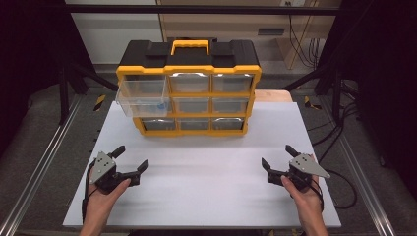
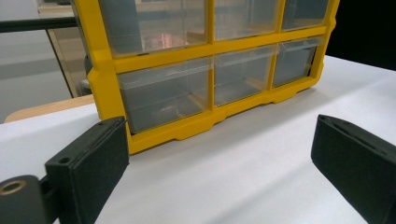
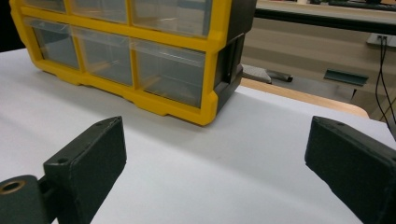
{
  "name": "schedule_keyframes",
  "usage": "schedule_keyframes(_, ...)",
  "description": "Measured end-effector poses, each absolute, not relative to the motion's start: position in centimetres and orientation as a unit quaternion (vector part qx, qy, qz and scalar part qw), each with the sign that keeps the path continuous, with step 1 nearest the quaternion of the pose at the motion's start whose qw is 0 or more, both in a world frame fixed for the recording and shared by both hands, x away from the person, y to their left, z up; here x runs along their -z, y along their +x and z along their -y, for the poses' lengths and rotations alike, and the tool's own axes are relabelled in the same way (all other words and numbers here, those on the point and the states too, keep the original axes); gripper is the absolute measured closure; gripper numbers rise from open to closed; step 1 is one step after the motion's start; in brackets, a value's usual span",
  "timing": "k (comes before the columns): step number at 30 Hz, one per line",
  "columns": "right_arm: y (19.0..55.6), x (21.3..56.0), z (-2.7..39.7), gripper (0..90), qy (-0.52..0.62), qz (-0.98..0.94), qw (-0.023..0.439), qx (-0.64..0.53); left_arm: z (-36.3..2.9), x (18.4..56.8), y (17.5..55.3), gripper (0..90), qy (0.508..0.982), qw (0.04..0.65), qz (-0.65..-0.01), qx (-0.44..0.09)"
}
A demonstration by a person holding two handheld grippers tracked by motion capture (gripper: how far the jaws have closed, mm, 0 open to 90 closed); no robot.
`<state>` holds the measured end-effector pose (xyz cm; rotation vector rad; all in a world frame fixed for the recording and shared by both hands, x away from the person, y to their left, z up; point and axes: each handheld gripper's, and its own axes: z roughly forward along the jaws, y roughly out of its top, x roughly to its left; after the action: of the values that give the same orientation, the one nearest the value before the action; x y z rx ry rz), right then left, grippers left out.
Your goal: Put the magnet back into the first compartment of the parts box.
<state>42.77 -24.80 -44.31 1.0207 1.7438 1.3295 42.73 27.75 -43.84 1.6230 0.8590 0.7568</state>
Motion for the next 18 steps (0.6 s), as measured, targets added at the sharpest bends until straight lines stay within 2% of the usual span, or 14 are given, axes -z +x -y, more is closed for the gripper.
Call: schedule_keyframes(18,42.7,44.5,23.5,6.5,0.367,-0.695,0.338,-0.518,-27.2,43.5,42.5,6.7,0.684,0.551,-0.359,-0.317)
